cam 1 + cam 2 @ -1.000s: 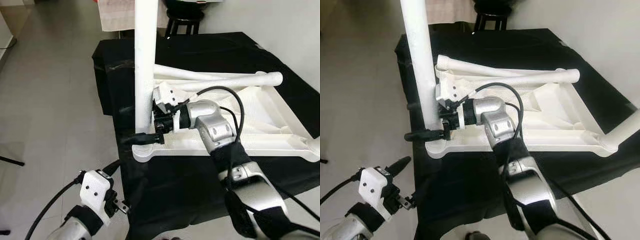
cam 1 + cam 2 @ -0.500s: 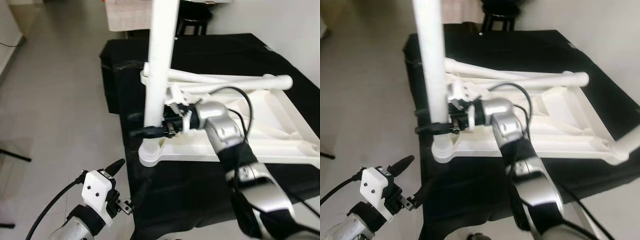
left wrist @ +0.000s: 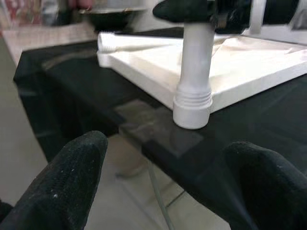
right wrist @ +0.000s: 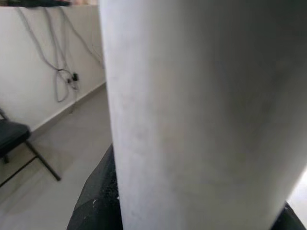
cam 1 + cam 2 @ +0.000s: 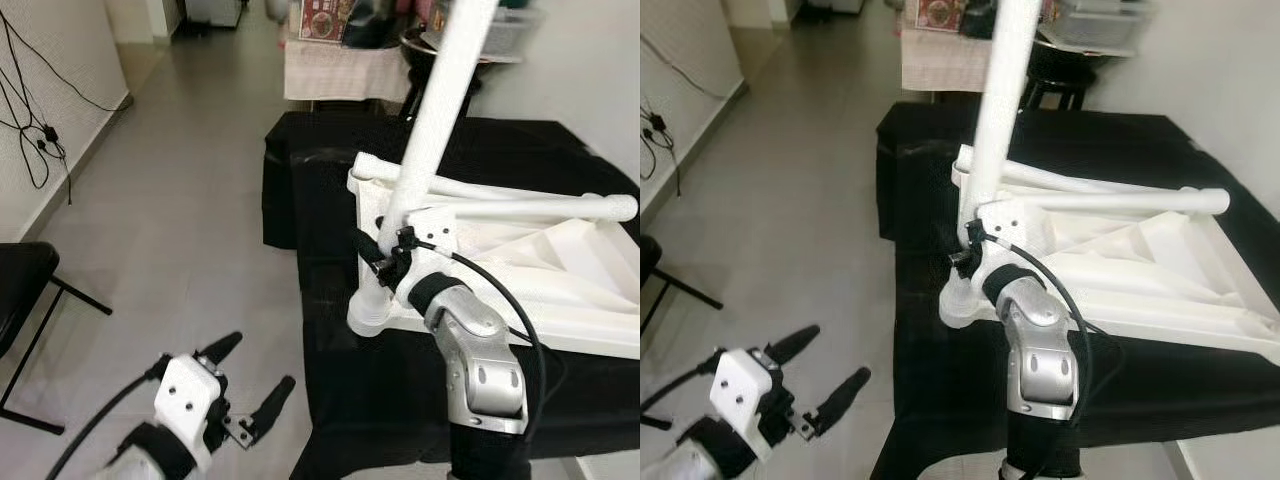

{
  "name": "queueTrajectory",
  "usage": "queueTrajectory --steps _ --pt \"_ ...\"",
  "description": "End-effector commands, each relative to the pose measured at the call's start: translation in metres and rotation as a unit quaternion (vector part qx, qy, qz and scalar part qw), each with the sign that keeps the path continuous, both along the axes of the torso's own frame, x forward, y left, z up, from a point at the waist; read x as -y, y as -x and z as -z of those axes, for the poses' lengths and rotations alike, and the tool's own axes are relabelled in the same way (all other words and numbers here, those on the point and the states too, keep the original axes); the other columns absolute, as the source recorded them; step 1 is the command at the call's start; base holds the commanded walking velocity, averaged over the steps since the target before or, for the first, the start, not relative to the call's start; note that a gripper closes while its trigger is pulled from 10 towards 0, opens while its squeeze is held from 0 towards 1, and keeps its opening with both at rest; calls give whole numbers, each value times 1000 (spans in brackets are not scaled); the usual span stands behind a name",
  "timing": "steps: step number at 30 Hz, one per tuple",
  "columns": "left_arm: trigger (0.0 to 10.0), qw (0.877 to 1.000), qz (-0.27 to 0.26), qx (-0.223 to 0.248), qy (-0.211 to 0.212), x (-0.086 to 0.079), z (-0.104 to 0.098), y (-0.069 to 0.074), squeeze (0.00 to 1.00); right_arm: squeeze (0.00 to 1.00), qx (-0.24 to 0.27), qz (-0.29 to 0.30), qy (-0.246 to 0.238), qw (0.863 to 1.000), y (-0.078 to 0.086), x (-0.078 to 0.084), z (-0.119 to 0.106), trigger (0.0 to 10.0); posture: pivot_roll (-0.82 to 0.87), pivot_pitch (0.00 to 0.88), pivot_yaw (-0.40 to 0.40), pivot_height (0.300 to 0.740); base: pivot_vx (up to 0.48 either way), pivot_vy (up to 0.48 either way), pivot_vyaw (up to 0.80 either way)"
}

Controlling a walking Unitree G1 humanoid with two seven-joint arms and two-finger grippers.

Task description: Building children table

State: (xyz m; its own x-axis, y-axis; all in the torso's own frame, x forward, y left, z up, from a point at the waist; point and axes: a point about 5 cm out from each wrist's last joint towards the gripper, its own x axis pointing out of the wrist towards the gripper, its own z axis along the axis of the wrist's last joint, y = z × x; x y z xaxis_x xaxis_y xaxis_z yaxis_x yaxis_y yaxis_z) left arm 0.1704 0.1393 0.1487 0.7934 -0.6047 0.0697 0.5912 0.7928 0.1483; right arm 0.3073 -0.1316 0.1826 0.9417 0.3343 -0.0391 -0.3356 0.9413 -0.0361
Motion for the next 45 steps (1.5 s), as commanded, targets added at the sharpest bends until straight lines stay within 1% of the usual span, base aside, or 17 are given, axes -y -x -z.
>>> queueTrajectory --steps 1,2,3,4,7,8,16,17,20,21,27,30,31,36,40,42,45 --pt "10000 1000 11 -11 -10 -2 5 -1 0 0 -96 61 58 992 2 20 38 0 -89 144 -104 740 0 0 0" --pt "10000 1000 17 -13 -7 0 5 -1 0 0 -86 55 51 993 -4 12 31 10000 -87 145 -100 740 0 0 0" --pt "10000 1000 21 -15 -4 1 5 -1 0 0 -82 51 47 994 -7 6 25 10000 -85 146 -100 740 0 0 0" --pt "10000 999 26 -19 2 3 5 0 0 584 -68 26 46 996 -13 -1 19 10000 -86 148 -101 740 0 0 0" --pt "10000 999 30 -21 6 4 5 0 0 584 -60 9 46 997 -16 -5 15 10000 -88 148 -101 740 0 0 0" --pt "10000 999 43 -26 12 6 5 1 0 1000 -36 -48 28 998 -25 -13 4 10000 -93 142 -104 740 0 0 0" --pt "10000 996 76 -37 27 14 6 1 0 1000 53 -208 26 976 -56 -27 -42 10000 -97 135 -106 740 0 0 0" --pt "10000 996 78 -37 28 14 6 1 0 0 50 -269 29 961 -55 -34 -45 10000 -95 137 -108 740 0 0 0" --pt "10000 996 79 -38 29 14 6 2 0 0 49 -348 39 935 -50 -44 -47 10000 -92 137 -107 740 0 0 0" --pt "10000 996 80 -39 30 15 6 2 0 0 47 -414 59 907 -43 -52 -42 10000 -86 139 -106 740 0 0 0" --pt "10000 995 80 -39 32 15 6 3 0 0 35 -484 62 872 -37 -62 -33 10000 -74 139 -108 740 0 0 0" --pt "10000 995 84 -41 34 16 6 5 0 0 8 -564 50 824 -38 -76 -26 9922 -65 141 -107 740 0 0 0" --pt "10000 995 85 -42 35 16 6 6 0 0 7 -581 49 812 -38 -78 -27 0 -65 145 -106 740 0 0 0" --pt "10000 994 89 -45 39 18 6 8 0 0 2 -623 47 781 -37 -82 -30 0 -61 149 -108 740 0 0 0" --pt "10000 994 93 -47 43 19 6 9 0 0 6 -618 60 784 -40 -84 -31 0 -63 155 -110 740 0 0 0" --pt "10000 993 94 -48 46 19 5 10 0 0 24 -563 78 822 -48 -87 -31 0 -67 161 -114 740 0 0 0" --pt "10000 993 93 -47 48 19 5 10 0 0 31 -536 78 840 -51 -87 -31 0 -69 163 -118 740 0 0 0"
